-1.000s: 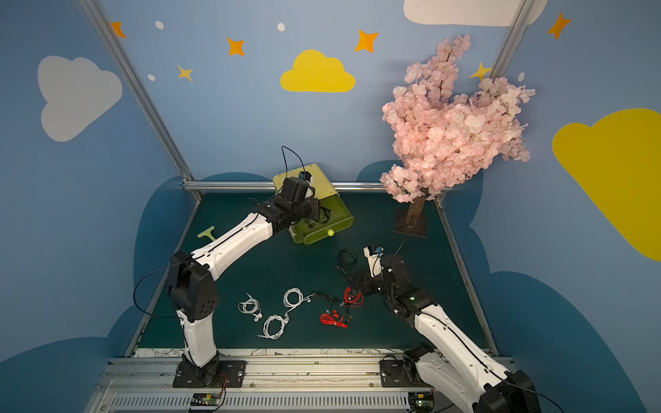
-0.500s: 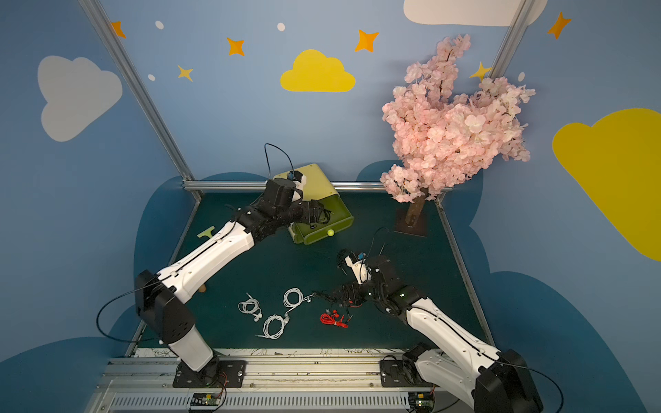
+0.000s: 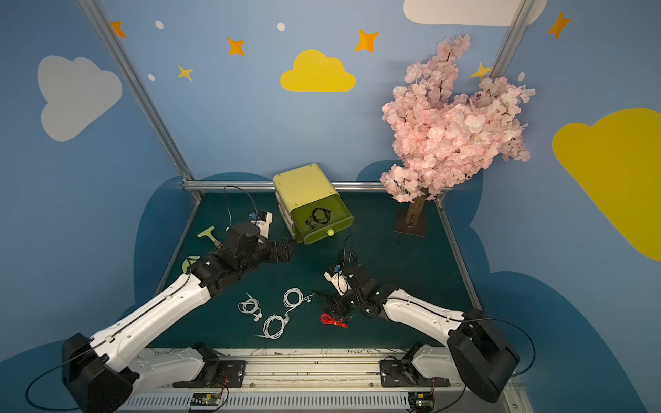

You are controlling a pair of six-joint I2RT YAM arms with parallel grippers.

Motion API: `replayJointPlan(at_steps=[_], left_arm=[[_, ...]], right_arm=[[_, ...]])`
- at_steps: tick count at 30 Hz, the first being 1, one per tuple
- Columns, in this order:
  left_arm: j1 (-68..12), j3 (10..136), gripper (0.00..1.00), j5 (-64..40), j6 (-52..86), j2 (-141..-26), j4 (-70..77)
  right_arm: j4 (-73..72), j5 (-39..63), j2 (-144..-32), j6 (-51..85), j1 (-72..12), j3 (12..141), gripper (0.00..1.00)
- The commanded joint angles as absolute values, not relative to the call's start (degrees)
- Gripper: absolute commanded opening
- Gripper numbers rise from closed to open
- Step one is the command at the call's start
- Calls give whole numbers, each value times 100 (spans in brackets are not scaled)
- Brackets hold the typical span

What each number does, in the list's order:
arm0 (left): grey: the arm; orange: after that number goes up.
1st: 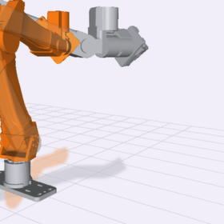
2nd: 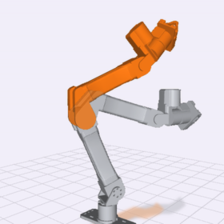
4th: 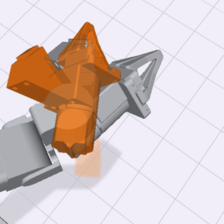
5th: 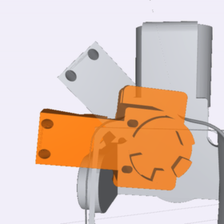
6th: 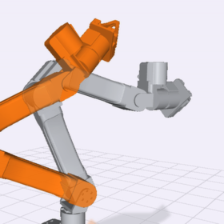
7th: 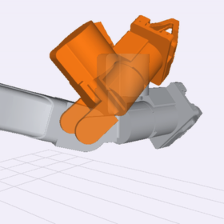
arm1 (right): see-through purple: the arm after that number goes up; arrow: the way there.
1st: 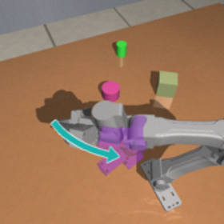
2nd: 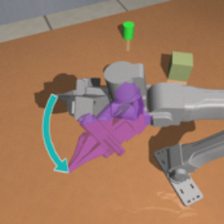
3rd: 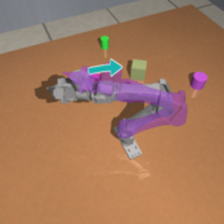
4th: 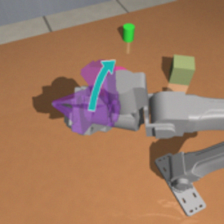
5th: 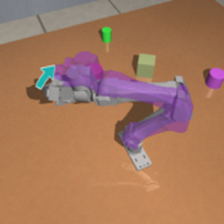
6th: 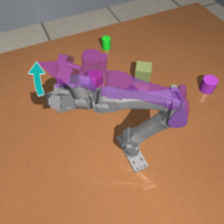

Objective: Place the wired earphones into the drawer by color
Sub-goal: Pick up the wired earphones from the center of the board.

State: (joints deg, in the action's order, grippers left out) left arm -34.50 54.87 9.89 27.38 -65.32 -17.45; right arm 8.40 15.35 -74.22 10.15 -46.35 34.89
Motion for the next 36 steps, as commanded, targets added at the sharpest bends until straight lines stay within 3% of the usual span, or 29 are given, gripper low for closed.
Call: replayJointPlan(at_steps=[1, 9, 22, 36], left_arm=[[-3410, 4940, 100, 1244, 3020, -6082, -1617], [-3310, 4024, 100, 1421, 3329, -5386, -1652], [-3197, 3867, 100, 1421, 3371, -5350, -1668], [-3107, 3754, 100, 1428, 3399, -5212, -1687]], right_arm=[[534, 1161, -7685, 796, -4715, 3755, 78], [178, 798, -8246, 719, -4798, 3826, 71], [-2, 271, -8795, 629, -5040, 4024, 51], [-39, 53, -8979, 662, -5220, 3977, 43]])
